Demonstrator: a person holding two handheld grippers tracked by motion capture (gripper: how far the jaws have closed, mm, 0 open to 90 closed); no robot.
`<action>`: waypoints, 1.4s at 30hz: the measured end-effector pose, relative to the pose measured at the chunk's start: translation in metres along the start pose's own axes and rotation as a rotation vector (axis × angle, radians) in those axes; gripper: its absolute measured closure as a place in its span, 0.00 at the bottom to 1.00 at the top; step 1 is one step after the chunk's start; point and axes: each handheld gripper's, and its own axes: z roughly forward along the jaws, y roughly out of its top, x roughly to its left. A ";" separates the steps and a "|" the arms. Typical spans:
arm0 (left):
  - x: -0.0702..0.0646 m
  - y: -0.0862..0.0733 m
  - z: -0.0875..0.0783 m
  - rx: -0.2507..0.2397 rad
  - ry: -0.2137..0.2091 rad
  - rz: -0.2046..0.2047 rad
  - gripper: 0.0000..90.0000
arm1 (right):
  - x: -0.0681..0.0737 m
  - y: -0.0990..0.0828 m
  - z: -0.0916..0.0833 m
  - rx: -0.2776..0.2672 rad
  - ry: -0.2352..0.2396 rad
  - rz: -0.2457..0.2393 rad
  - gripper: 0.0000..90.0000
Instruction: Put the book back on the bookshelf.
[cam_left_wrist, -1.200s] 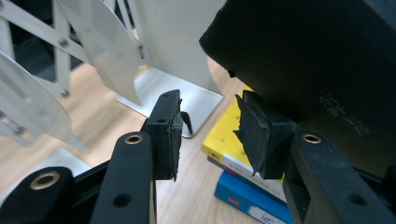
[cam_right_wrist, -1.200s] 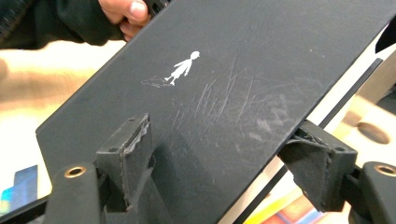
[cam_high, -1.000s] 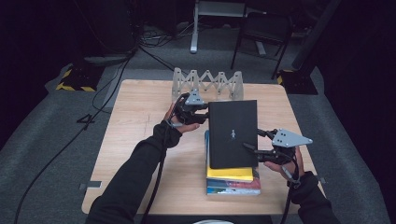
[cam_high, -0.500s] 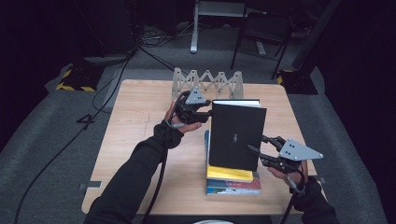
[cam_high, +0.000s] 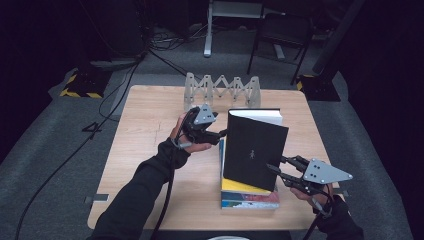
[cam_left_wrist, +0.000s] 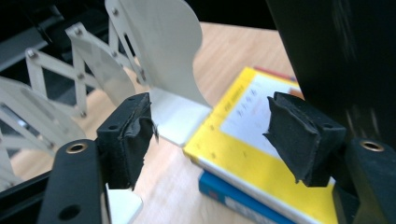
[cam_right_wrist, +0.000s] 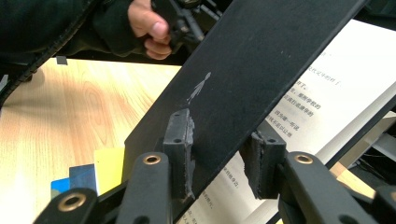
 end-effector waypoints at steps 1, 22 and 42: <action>-0.002 -0.004 -0.001 0.006 -0.008 -0.006 0.33 | 0.000 0.000 0.000 0.001 0.000 -0.002 0.72; -0.056 -0.050 0.001 0.090 -0.288 0.014 0.23 | 0.008 0.000 -0.004 -0.002 -0.002 -0.035 0.73; -0.059 -0.014 0.029 -0.067 -0.369 -0.014 0.17 | 0.008 -0.004 -0.007 -0.002 -0.006 -0.032 0.73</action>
